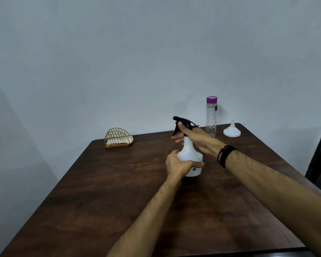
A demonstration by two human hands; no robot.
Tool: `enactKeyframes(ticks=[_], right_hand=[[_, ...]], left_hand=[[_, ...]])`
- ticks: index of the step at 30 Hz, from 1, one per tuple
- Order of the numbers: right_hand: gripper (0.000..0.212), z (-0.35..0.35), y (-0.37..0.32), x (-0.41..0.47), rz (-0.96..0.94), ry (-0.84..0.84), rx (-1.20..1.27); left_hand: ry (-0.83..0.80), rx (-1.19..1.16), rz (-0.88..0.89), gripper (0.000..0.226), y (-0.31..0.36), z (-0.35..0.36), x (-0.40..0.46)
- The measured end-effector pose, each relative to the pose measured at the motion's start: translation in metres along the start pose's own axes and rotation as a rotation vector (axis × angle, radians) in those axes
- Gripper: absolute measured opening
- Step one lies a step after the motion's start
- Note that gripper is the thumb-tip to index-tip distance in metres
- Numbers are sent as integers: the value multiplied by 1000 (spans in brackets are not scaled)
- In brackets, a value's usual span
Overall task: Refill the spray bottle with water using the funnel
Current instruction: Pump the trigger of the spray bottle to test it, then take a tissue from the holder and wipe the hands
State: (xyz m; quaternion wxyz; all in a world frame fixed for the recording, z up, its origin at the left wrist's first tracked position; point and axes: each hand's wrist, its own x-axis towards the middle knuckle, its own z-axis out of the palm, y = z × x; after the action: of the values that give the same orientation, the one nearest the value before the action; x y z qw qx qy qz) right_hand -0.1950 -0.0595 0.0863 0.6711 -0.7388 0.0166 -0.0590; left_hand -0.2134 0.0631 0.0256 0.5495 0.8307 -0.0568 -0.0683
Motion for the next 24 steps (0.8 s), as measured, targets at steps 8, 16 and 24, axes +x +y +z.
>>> enactKeyframes(ticks=[8, 16, 24], right_hand=[[59, -19, 52, 24, 21, 206, -533], [50, -29, 127, 57, 43, 49, -817], [64, -28, 149, 83, 61, -3, -1128]], left_hand=[[156, 65, -14, 104, -11, 7, 59], [83, 269, 1, 113, -6, 28, 143], [11, 153, -29, 112, 9, 45, 209]])
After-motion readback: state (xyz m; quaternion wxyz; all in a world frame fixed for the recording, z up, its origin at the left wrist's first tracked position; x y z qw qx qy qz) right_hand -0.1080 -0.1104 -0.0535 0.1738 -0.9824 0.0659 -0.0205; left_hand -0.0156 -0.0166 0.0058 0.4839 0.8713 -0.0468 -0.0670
